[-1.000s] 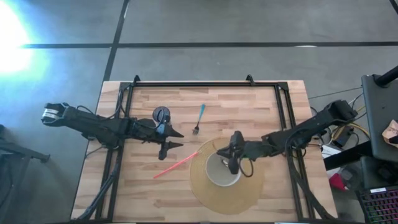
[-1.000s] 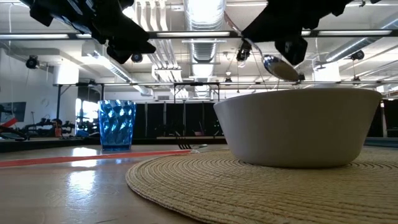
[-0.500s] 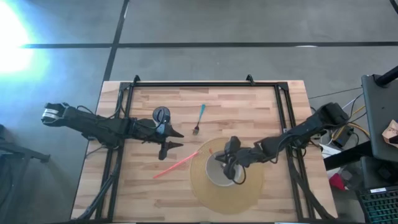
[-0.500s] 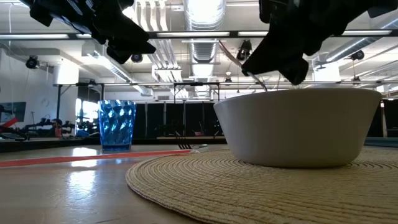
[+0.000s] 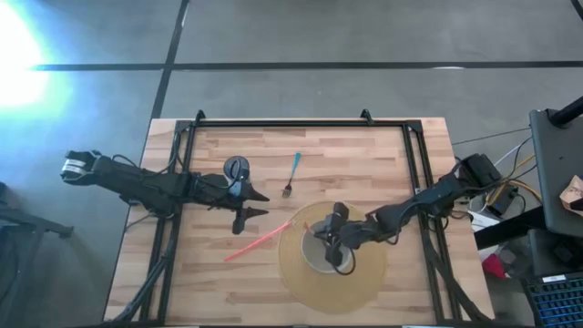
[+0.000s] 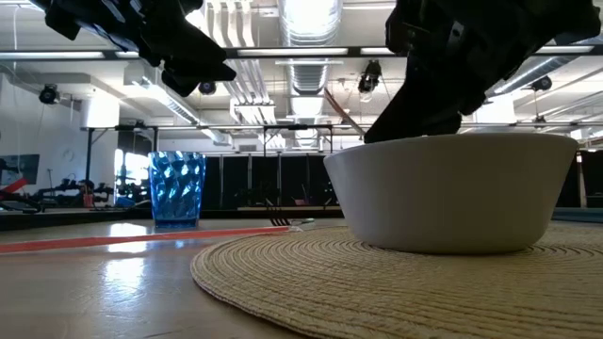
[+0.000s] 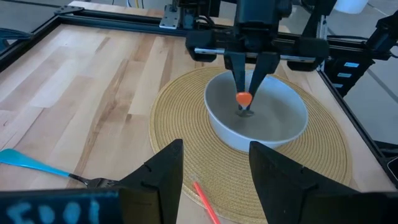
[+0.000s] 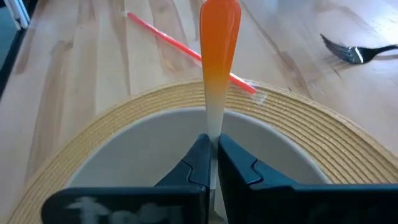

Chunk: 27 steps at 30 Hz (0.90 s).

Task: Pick & Place Utensil
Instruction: Put the orange spoon into the gray bowl

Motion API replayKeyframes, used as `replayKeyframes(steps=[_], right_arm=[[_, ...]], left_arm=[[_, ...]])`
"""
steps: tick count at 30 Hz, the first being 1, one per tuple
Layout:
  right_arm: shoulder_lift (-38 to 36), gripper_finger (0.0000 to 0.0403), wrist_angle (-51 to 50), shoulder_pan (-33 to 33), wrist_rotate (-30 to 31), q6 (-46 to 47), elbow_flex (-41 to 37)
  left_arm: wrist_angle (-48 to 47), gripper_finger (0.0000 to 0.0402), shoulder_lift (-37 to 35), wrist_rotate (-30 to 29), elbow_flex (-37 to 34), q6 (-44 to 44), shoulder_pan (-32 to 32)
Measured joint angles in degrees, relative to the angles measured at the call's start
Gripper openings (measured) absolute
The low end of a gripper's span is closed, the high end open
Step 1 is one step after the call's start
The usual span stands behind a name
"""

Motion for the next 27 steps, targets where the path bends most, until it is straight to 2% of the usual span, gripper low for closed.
replayKeyframes(steps=[13,27], right_arm=[[5.2,0.0013,4.2,0.0,-0.3,2.6,0.0],[5.6,0.0013,3.7,-0.2,0.8,4.2,0.2]], left_arm=[[0.0,0.0175,0.0,0.0,0.0,0.0,0.0],[0.0,0.0175,0.0,0.0,0.0,0.0,0.0]])
